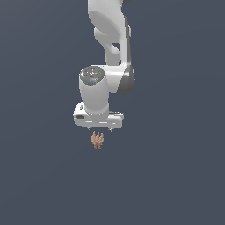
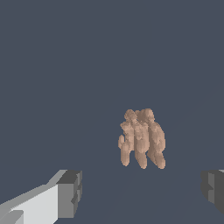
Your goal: Pick up the object and move it to a goal position.
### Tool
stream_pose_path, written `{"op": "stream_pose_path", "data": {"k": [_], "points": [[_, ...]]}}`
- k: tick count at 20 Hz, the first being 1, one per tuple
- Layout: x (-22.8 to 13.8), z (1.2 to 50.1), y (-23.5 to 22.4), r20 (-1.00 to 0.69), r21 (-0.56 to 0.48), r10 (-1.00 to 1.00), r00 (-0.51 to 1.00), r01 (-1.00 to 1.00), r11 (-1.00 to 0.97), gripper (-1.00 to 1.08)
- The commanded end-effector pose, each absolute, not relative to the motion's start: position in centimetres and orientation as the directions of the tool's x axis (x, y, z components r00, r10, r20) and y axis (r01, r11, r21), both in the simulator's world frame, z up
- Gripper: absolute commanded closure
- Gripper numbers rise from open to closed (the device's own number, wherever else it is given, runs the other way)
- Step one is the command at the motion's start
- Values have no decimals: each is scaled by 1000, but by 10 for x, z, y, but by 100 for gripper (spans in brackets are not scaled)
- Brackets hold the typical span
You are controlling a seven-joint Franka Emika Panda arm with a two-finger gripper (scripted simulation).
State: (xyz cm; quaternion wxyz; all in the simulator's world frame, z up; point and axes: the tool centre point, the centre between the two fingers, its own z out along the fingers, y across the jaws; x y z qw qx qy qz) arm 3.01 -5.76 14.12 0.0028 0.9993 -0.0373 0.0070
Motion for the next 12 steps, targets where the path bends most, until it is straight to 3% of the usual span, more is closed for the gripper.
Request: {"op": "stream_pose_path", "data": {"k": [1, 12], "points": [[35, 127, -67, 9, 3, -83, 997, -83, -997, -92], [41, 104, -82, -1, 0, -96, 995, -96, -995, -92]]}}
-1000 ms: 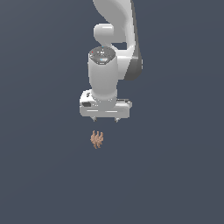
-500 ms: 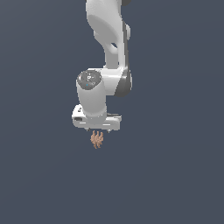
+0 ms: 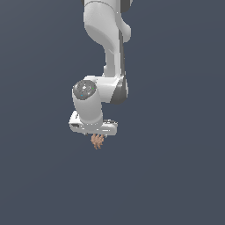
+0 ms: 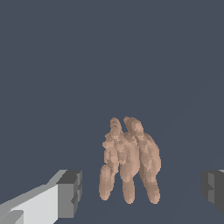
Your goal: Pick up the object and move it to a goal position.
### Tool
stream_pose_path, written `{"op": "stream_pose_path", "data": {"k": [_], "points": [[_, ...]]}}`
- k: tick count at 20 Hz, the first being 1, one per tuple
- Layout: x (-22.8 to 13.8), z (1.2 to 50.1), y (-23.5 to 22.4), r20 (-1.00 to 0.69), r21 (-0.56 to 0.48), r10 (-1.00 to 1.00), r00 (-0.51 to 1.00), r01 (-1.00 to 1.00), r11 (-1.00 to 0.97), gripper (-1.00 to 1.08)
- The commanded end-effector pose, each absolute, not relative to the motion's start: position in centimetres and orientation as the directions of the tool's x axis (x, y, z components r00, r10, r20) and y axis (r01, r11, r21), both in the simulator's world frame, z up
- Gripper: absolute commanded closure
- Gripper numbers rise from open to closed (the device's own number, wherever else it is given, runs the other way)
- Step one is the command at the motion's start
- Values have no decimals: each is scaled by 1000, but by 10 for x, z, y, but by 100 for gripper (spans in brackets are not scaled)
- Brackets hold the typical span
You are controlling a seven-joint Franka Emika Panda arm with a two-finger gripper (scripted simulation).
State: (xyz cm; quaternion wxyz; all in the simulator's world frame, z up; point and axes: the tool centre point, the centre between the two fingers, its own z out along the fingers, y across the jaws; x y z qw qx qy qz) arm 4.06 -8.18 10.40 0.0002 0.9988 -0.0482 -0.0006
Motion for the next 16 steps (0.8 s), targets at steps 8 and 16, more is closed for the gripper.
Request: {"op": "stream_pose_path", "data": {"k": [8, 16], "points": [[40, 80, -82, -1, 0, -96, 995, -96, -995, -92], [41, 53, -82, 0, 0, -96, 995, -96, -995, -92]]}}
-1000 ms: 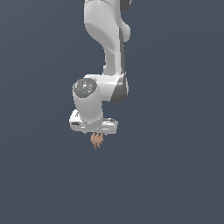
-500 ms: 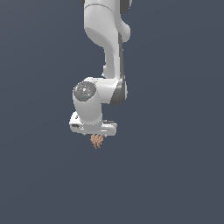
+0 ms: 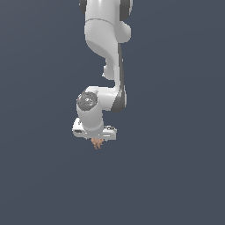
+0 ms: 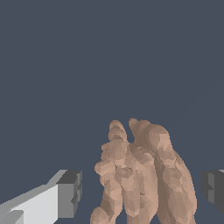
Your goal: Pick up the object and move it to a goal position.
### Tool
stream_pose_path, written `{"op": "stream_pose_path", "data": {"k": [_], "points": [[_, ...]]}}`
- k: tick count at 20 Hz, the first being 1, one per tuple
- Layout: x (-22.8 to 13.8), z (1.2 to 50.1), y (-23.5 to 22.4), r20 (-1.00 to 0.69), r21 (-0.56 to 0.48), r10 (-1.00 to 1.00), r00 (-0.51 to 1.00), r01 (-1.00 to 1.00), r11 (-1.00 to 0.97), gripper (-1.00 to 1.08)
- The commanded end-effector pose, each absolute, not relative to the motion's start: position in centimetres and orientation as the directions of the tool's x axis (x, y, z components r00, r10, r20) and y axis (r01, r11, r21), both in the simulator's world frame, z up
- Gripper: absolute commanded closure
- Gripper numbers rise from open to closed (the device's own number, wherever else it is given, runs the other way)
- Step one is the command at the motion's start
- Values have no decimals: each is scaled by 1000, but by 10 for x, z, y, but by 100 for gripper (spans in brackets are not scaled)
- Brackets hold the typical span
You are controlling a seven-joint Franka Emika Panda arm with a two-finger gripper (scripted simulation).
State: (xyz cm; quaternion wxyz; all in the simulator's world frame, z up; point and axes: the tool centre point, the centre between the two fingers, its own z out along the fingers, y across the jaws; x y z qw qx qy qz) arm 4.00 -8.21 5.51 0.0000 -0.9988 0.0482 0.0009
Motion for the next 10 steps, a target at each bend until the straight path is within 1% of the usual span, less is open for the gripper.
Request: {"op": "stream_pose_path", "data": {"k": [1, 2, 3, 10], "points": [[41, 53, -82, 0, 0, -96, 995, -96, -995, -92], [41, 53, -82, 0, 0, -96, 995, -96, -995, -92], [41, 53, -82, 0, 0, -96, 995, -96, -995, 108], [41, 53, -82, 0, 0, -96, 995, -96, -995, 108]]}}
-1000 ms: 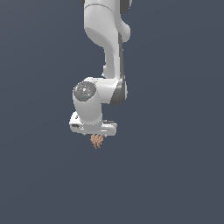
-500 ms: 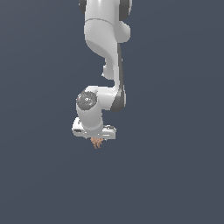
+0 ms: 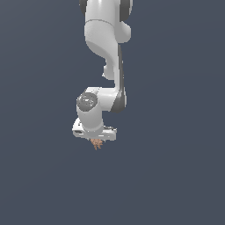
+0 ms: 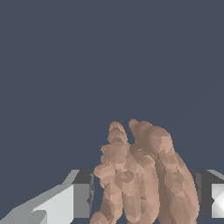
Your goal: Pick up the object and move it to a goal position.
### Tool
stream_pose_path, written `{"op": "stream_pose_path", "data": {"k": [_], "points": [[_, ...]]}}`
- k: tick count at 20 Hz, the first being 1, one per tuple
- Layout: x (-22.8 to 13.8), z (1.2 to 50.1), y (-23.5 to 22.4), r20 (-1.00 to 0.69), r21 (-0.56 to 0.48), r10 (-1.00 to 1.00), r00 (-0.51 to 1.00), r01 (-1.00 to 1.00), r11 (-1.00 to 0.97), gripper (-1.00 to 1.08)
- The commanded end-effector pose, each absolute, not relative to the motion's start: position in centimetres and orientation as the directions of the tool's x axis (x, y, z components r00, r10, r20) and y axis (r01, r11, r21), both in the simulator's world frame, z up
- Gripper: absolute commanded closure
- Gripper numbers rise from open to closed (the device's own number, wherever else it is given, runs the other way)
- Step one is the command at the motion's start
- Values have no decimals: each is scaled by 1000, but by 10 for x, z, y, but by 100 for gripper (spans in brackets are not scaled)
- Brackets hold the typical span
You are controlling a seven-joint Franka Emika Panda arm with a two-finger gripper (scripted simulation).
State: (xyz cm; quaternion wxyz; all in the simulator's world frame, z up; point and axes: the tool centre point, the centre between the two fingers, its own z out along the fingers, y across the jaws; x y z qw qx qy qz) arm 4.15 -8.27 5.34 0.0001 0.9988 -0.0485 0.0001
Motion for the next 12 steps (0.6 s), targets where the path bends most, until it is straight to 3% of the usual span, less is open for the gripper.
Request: {"op": "stream_pose_path", "data": {"k": [1, 12], "points": [[41, 53, -82, 0, 0, -96, 995, -96, -995, 108], [37, 75, -84, 0, 0, -96, 995, -96, -995, 108]]}}
